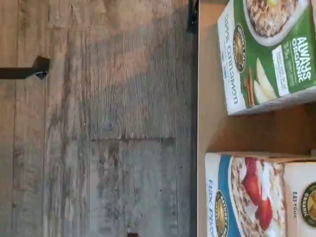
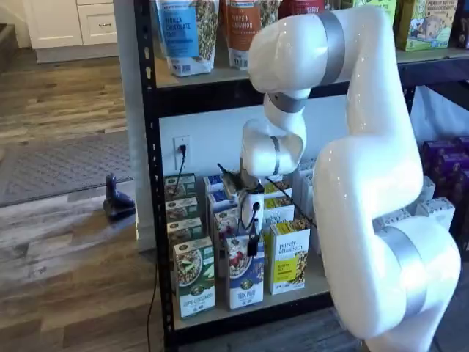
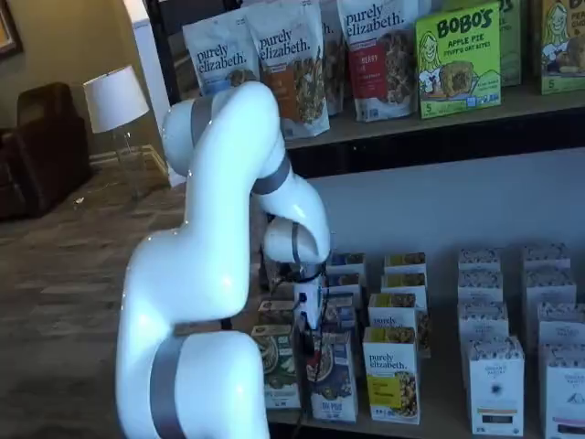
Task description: Pick up the blue and white box that is on the bottom shelf, the second box from the left
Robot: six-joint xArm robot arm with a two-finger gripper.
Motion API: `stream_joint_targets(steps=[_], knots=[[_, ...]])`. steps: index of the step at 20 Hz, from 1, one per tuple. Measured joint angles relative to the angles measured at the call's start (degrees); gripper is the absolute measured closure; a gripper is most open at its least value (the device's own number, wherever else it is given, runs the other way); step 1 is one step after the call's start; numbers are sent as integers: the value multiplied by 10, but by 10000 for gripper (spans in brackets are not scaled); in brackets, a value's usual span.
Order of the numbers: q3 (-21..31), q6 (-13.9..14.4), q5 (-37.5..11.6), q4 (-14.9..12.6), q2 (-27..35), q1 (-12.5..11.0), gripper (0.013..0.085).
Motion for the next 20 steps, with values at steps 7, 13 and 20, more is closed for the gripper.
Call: stream_joint_targets(steps=[7,13,20], knots=[[-54,36,78,-36,14,1,130],[-83,47,89,-48,36,2,130],[-119,32,82,-36,71,-3,130]])
